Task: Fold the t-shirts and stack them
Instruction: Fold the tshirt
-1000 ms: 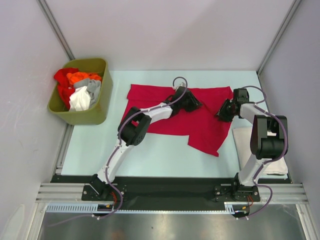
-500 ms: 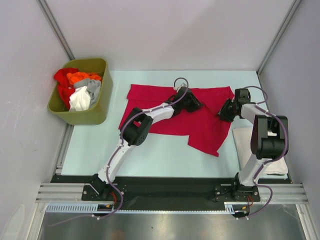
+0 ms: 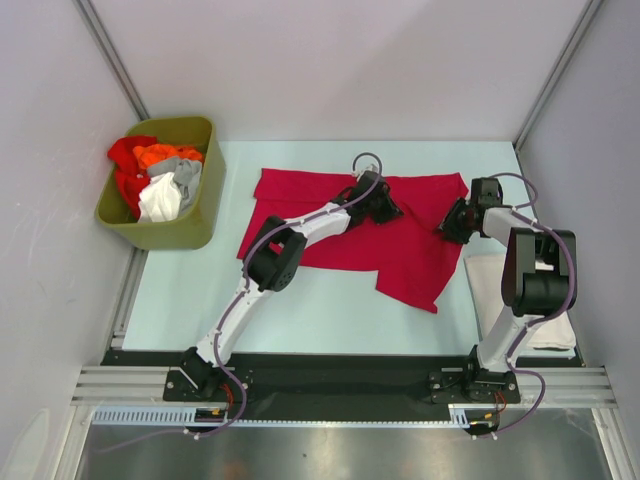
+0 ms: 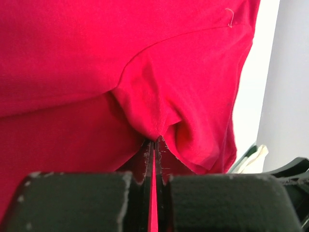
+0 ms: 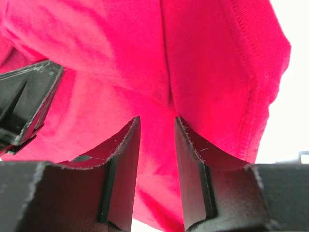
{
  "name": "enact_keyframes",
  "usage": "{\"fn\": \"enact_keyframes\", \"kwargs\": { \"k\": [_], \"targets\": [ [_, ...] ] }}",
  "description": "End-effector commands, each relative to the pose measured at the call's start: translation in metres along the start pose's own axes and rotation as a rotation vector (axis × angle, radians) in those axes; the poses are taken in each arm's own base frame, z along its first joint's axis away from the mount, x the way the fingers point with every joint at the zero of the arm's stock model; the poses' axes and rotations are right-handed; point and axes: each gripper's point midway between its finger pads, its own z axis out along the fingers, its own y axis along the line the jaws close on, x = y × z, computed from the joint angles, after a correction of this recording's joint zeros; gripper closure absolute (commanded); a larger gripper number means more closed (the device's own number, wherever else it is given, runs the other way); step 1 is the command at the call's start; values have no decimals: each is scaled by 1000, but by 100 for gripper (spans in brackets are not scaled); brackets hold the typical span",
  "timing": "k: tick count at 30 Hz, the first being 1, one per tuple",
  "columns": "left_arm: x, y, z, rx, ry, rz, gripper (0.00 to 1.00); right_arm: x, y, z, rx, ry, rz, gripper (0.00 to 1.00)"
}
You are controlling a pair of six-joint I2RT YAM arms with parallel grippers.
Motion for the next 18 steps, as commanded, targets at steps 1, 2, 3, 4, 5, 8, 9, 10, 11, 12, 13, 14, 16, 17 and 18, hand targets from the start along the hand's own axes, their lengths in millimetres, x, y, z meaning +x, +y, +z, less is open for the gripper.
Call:
{"fn": "enact_keyframes", "kwargs": {
  "k": [1, 2, 3, 4, 5, 8, 9, 10, 11, 12, 13, 14, 16, 17, 18],
  "targets": [
    [-17, -36, -17, 50, -32, 98, 100, -22, 4, 3, -4, -63, -22, 61],
    [-17, -36, -19, 45, -29, 119, 100, -24, 2, 4, 2, -67, -26, 60],
    [-18, -37, -21, 47, -29, 127, 100, -24, -1, 6, 11, -64, -25, 61],
    [-19, -40, -23, 50, -30, 134, 100, -26, -2, 7, 12, -65, -22, 61],
    [-20, -39, -25, 48, -28, 145, 100, -27, -2, 8, 5, -67, -23, 61],
    [-19, -39, -27, 42, -20, 156, 100, -33, 0, 11, -14, -71, -21, 61],
    [-17, -39, -27, 44, -17, 160, 100, -34, 0, 11, -11, -73, -26, 61],
    [-16, -36, -28, 35, -9, 162, 100, -36, 1, 11, -17, -77, -28, 61],
    [-16, -37, -29, 36, -10, 168, 100, -37, 2, 11, -21, -78, -27, 61],
    [-16, -37, -30, 34, -11, 174, 100, -39, 4, 11, -28, -80, -29, 61],
    [-17, -36, -30, 28, -11, 177, 100, -39, 5, 11, -33, -79, -26, 61],
    [-17, -35, -31, 23, -7, 182, 100, -40, 7, 12, -38, -76, -23, 63],
    [-16, -35, -32, 23, -5, 187, 100, -41, 11, 13, -51, -73, -20, 63],
    [-15, -36, -32, 23, -4, 186, 100, -39, 12, 16, -52, -65, -20, 64],
    [-15, -35, -32, 24, -1, 186, 100, -39, 13, 15, -52, -64, -18, 65]
  ]
}}
